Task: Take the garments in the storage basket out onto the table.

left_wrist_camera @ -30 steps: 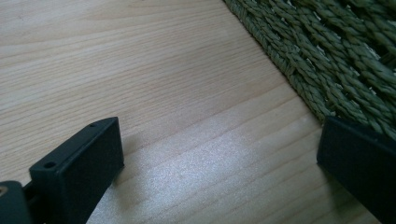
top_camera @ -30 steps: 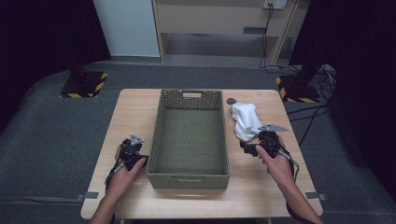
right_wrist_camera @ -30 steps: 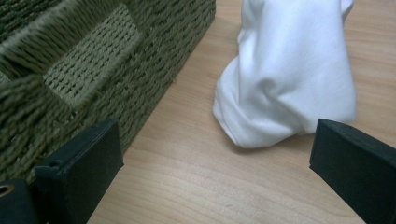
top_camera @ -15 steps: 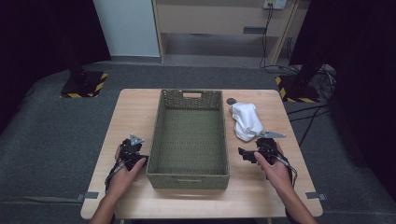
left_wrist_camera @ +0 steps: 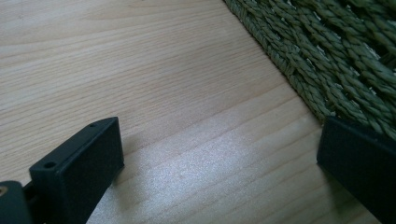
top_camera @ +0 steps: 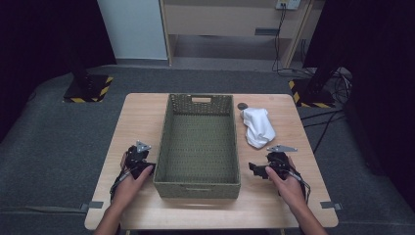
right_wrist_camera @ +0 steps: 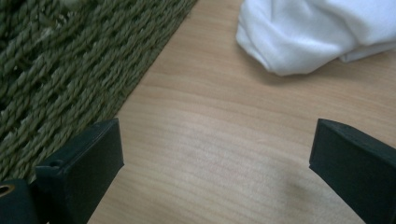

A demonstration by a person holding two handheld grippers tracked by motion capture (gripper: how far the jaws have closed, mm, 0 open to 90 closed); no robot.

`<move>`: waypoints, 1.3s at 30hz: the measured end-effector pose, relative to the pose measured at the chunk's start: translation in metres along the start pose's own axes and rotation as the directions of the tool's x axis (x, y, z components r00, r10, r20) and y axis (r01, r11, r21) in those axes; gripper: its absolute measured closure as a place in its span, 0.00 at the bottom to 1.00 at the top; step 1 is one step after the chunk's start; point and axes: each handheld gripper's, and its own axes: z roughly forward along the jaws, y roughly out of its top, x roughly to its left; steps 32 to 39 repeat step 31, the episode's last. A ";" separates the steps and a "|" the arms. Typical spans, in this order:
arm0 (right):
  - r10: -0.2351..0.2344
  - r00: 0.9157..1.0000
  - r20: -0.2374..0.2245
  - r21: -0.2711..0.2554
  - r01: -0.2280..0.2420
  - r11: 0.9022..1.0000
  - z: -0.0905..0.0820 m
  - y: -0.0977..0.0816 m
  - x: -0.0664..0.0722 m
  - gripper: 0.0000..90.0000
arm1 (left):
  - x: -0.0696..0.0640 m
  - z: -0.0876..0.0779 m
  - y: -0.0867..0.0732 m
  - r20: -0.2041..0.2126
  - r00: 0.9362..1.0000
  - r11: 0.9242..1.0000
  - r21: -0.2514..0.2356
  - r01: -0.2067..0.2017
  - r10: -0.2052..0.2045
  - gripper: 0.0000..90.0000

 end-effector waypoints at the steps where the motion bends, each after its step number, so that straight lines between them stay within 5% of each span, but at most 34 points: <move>1: 0.000 1.000 -0.002 0.003 0.000 1.000 0.000 -0.001 0.001 0.03 | 0.000 0.000 0.000 0.000 1.000 1.000 0.000 0.000 0.000 0.00; 14: -0.027 1.000 0.007 0.050 0.026 0.998 0.009 -0.016 0.007 0.03 | 0.000 0.000 0.000 0.000 1.000 1.000 0.000 0.000 0.000 0.00; 23: -0.122 0.991 0.061 0.050 0.119 0.992 0.011 -0.025 0.015 0.00 | 0.000 0.000 0.000 0.000 1.000 1.000 0.000 0.000 0.000 0.00; 39: -0.117 0.991 0.068 0.034 0.115 0.993 0.011 -0.027 0.016 0.00 | 0.000 0.000 0.000 0.000 1.000 1.000 0.000 0.000 0.000 0.00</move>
